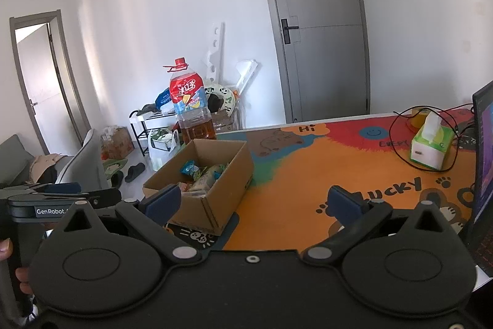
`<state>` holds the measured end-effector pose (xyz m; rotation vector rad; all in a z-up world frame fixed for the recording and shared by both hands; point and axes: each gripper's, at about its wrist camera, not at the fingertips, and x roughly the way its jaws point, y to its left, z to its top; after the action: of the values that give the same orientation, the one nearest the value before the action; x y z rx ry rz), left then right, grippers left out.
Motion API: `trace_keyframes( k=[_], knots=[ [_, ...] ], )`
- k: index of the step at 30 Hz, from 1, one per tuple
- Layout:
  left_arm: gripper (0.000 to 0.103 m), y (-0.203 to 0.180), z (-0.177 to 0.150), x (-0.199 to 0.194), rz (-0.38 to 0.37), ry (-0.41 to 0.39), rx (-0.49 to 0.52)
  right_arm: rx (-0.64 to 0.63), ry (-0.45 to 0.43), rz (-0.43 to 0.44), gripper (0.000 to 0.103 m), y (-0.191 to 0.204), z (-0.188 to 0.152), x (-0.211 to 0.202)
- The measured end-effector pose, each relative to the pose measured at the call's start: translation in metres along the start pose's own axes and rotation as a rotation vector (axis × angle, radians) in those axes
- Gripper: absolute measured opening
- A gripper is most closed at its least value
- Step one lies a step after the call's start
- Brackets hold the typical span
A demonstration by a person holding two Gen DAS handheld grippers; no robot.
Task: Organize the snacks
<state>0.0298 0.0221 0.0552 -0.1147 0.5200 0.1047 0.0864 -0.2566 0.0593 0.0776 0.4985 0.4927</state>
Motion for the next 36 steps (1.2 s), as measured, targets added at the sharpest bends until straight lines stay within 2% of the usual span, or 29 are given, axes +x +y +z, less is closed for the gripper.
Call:
trace_keyframes(
  k=[12,20,36],
  knots=[
    [0.103,0.0011,-0.0019,0.0006,0.019,-0.011,-0.003,-0.008,-0.001,0.004,0.103,0.0013,0.0000,0.0015],
    [0.103,0.0040,-0.0014,0.0010,0.000,-0.007,-0.011,-0.007,0.000,0.004,0.103,0.0014,0.0000,0.0023],
    [0.103,0.0065,-0.0011,-0.0028,0.011,-0.018,-0.019,-0.014,0.003,-0.004,0.103,0.0053,-0.0007,0.0044]
  ],
)
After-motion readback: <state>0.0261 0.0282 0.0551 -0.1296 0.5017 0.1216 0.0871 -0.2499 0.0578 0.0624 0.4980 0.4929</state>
